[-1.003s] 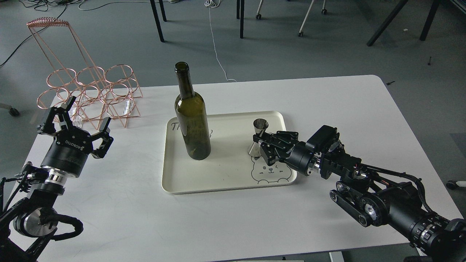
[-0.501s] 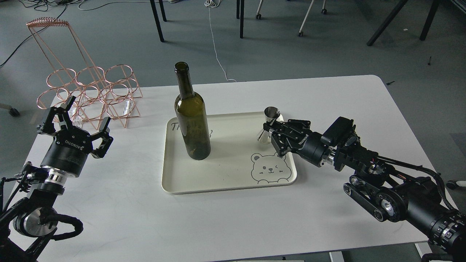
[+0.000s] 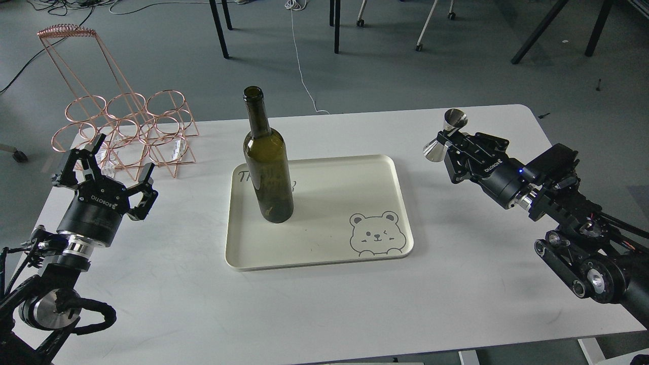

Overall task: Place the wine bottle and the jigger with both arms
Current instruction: 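Lift the jigger off the tray with the right gripper, then lower the jigger onto the table beside the tray and release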

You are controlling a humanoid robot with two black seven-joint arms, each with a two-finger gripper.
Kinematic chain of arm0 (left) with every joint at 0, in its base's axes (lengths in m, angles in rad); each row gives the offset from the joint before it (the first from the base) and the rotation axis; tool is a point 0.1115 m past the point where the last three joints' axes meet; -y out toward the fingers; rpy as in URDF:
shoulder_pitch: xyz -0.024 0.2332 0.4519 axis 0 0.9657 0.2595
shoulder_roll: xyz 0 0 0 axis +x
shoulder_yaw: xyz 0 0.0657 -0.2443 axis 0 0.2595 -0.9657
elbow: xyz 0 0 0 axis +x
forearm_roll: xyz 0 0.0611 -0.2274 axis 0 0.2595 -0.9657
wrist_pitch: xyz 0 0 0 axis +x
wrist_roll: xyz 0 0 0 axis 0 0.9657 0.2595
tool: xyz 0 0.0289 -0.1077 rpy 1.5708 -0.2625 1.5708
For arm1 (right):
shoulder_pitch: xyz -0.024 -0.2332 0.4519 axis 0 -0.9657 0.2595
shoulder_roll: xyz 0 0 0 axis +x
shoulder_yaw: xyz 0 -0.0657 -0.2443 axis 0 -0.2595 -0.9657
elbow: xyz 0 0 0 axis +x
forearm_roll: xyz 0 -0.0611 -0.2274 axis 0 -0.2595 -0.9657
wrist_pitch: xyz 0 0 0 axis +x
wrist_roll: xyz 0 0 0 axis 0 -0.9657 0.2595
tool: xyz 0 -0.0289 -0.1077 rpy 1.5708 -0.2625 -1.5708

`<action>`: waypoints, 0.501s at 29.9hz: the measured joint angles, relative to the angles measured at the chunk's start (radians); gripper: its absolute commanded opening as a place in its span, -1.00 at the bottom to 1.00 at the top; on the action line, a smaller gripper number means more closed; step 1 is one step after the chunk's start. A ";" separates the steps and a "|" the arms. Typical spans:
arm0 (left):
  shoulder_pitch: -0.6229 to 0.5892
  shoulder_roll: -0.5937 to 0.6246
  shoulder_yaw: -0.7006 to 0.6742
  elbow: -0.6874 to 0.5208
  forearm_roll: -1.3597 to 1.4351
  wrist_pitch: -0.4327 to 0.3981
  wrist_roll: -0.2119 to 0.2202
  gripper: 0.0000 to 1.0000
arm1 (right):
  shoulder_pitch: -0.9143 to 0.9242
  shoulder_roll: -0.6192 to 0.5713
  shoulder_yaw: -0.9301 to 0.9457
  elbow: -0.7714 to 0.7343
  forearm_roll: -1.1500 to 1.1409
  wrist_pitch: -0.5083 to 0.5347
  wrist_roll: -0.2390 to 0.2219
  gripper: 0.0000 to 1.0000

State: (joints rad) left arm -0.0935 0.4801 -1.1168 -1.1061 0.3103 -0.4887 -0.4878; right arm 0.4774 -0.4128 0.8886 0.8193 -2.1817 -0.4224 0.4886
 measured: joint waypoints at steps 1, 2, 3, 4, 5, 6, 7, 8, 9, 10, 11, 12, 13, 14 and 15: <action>0.000 0.000 0.000 0.000 0.000 0.000 0.000 0.98 | -0.019 -0.004 0.018 -0.002 0.000 -0.005 0.000 -0.71; 0.000 0.000 0.000 0.000 0.000 0.000 0.000 0.98 | -0.034 -0.005 0.032 -0.004 0.000 -0.009 0.000 -0.71; 0.000 0.000 0.000 0.000 0.000 0.000 0.000 0.98 | -0.052 -0.007 0.045 -0.006 0.000 -0.014 0.000 -0.71; 0.000 0.000 0.000 0.000 0.000 0.000 0.000 0.98 | -0.067 -0.009 0.055 -0.009 0.000 -0.020 0.000 -0.71; 0.000 0.000 0.000 0.000 0.001 0.000 0.000 0.98 | -0.078 -0.013 0.061 -0.013 0.000 -0.024 0.000 -0.71; 0.000 0.000 0.000 0.000 0.001 0.000 0.000 0.98 | -0.089 -0.018 0.066 -0.019 0.000 -0.030 0.000 -0.71; 0.000 -0.001 0.000 0.000 0.000 0.000 0.000 0.98 | -0.099 -0.021 0.068 -0.026 0.000 -0.035 0.000 -0.71; 0.000 -0.001 0.000 0.000 0.001 0.000 0.000 0.98 | -0.107 -0.023 0.070 -0.031 0.000 -0.039 0.000 -0.71; 0.000 -0.002 0.000 0.000 0.001 0.000 0.000 0.98 | -0.113 -0.024 0.073 -0.035 0.000 -0.042 0.000 -0.70; 0.000 -0.003 0.001 0.000 0.001 0.000 0.000 0.98 | -0.119 -0.027 0.077 -0.039 0.000 -0.044 0.000 -0.70; 0.000 -0.005 0.001 0.000 0.001 0.000 0.000 0.98 | -0.123 -0.028 0.079 -0.044 0.000 -0.045 0.000 -0.68; 0.000 -0.008 0.001 0.000 0.001 0.000 0.000 0.98 | -0.127 -0.029 0.081 -0.050 0.000 -0.045 0.000 -0.68; 0.000 -0.009 0.002 -0.001 0.001 0.000 0.000 0.98 | -0.129 -0.029 0.082 -0.056 0.000 -0.045 0.000 -0.68; 0.000 -0.010 0.002 -0.001 0.001 0.000 0.000 0.98 | -0.130 -0.029 0.082 -0.062 0.000 -0.045 0.000 -0.68; 0.000 -0.010 0.002 -0.001 0.001 0.000 0.000 0.98 | -0.131 -0.029 0.082 -0.069 0.000 -0.045 0.000 -0.68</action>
State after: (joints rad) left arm -0.0936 0.4699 -1.1152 -1.1072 0.3114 -0.4887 -0.4878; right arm 0.3463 -0.4420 0.9705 0.7501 -2.1817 -0.4671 0.4888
